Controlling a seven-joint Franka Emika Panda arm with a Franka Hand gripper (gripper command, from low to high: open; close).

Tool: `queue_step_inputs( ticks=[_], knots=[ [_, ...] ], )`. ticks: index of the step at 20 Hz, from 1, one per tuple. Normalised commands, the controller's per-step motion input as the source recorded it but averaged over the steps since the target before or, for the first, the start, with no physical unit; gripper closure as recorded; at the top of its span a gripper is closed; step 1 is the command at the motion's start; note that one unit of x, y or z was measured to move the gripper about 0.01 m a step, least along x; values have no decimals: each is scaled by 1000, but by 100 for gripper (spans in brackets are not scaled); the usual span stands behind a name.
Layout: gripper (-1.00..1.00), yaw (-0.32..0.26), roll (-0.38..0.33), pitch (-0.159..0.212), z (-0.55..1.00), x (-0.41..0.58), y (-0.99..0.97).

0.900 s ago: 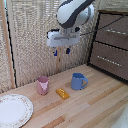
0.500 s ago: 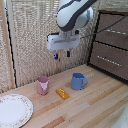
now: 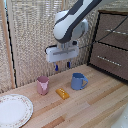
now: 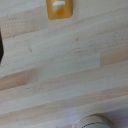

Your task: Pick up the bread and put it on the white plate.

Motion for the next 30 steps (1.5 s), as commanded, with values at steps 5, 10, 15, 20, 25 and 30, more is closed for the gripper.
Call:
queue_step_inputs(
  ticks=[5,10,15,20,25,30],
  knots=[
    [-100,17,-33,16,-506,-32,53],
    [-100,43,-33,0,-489,-71,54],
    [-100,43,-37,-18,-494,-97,51],
    [-100,53,-42,-28,-363,-73,56],
    [-100,45,-47,-37,-269,-34,37],
    [100,39,-31,-3,-197,-19,23]
  ],
)
